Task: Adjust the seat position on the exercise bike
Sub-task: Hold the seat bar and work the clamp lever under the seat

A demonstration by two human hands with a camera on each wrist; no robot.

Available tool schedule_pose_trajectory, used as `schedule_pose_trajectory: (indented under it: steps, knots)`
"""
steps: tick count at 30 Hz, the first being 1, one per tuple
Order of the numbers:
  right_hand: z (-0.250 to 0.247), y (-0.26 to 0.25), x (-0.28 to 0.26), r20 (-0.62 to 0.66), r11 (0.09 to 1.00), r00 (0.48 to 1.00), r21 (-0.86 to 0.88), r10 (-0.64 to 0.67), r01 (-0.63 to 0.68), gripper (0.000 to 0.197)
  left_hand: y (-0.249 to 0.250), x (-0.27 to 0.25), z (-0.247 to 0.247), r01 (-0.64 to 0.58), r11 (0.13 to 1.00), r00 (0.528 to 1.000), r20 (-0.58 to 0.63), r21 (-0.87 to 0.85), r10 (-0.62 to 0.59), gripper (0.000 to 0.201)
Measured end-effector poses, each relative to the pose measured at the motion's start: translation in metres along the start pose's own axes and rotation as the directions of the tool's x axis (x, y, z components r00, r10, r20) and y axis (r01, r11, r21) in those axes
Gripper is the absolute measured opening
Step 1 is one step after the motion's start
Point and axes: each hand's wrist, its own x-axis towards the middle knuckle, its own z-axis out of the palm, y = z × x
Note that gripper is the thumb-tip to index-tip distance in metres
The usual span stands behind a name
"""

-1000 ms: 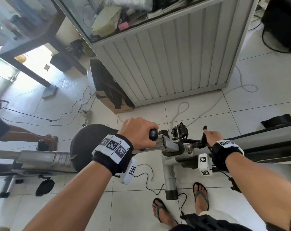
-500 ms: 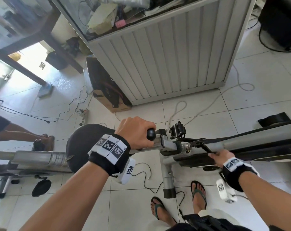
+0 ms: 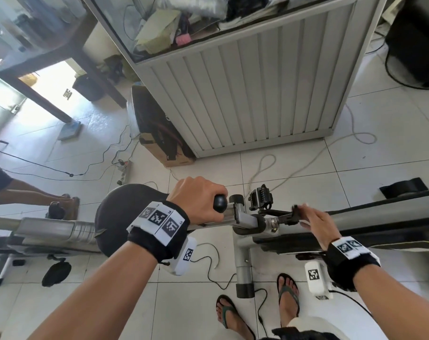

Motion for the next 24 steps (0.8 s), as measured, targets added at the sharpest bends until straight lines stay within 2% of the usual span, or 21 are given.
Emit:
schedule_pose_trajectory:
  steps: [1, 2, 3, 4, 6, 8, 11, 13, 14, 15, 17, 18, 20, 21, 24]
  knots:
    - [-0.004, 0.003, -0.009, 0.043, 1.0, 0.999, 0.018, 0.007, -0.008, 0.034, 0.0, 0.0, 0.0, 0.003, 1.0, 1.0, -0.002, -0.004, -0.003, 0.036]
    - [-0.008, 0.008, -0.015, 0.093, 0.995, 0.995, -0.09, -0.029, 0.037, 0.027, 0.0, 0.0, 0.0, 0.005, 1.0, 1.0, -0.003, -0.007, -0.005, 0.036]
    - [-0.009, 0.013, -0.02, 0.114, 0.958, 0.991, -0.271, -0.066, 0.095, 0.016, 0.0, -0.001, 0.0, 0.006, 1.0, 1.0, -0.001, -0.01, -0.006, 0.036]
    - [-0.009, 0.017, -0.024, 0.099, 0.892, 0.989, -0.428, -0.114, 0.145, 0.013, 0.0, -0.001, 0.0, 0.006, 1.0, 1.0, -0.001, -0.014, -0.006, 0.036]
    - [-0.006, 0.03, -0.021, 0.01, 0.797, 0.982, -0.582, -0.189, 0.16, 0.031, 0.0, -0.001, 0.0, 0.006, 1.0, 1.0, -0.009, -0.02, -0.007, 0.036]
    - [-0.003, 0.037, -0.012, -0.13, 0.782, 0.983, -0.623, -0.133, 0.023, 0.042, 0.001, -0.003, 0.0, -0.004, 1.0, 1.0, -0.017, -0.021, 0.004, 0.035]
    - [-0.001, 0.036, 0.002, -0.272, 0.696, 0.958, -0.671, 0.088, -0.255, 0.038, 0.0, -0.004, 0.0, -0.031, 0.999, 0.999, -0.03, -0.03, 0.03, 0.034]
    - [0.003, 0.024, 0.011, -0.279, 0.603, 0.939, -0.721, 0.199, -0.342, 0.038, 0.0, -0.005, 0.002, -0.041, 0.999, 0.999, -0.038, -0.029, 0.039, 0.034]
    - [0.007, 0.017, 0.018, -0.249, 0.595, 0.946, -0.735, 0.208, -0.324, 0.038, 0.0, -0.005, 0.003, -0.047, 0.999, 0.998, -0.043, -0.024, 0.046, 0.034]
    - [0.011, 0.008, 0.023, -0.22, 0.617, 0.953, -0.726, 0.211, -0.304, 0.038, -0.001, -0.005, 0.003, -0.052, 0.998, 0.997, -0.05, -0.024, 0.051, 0.034]
    - [0.018, -0.005, 0.04, -0.209, 0.748, 0.947, -0.582, 0.243, -0.32, 0.041, -0.001, -0.007, 0.004, -0.061, 0.998, 0.996, -0.064, -0.027, 0.059, 0.035]
    - [0.022, -0.01, 0.044, -0.19, 0.784, 0.949, -0.535, 0.251, -0.315, 0.041, -0.002, -0.007, 0.004, -0.07, 0.997, 0.995, -0.074, -0.022, 0.069, 0.034]
    - [0.024, -0.011, 0.046, -0.203, 0.846, 0.963, -0.467, 0.18, -0.257, 0.037, -0.002, -0.008, 0.005, -0.089, 0.996, 0.992, -0.089, -0.027, 0.086, 0.033]
    - [0.026, -0.007, 0.043, -0.248, 0.893, 0.959, -0.39, 0.134, -0.225, 0.035, -0.002, -0.009, 0.005, -0.093, 0.995, 0.992, -0.093, -0.031, 0.089, 0.032]
    - [0.02, 0.007, 0.038, -0.292, 0.978, 0.953, -0.165, 0.079, -0.131, 0.045, -0.002, -0.009, 0.005, -0.091, 0.996, 0.989, -0.12, -0.016, 0.088, 0.032]
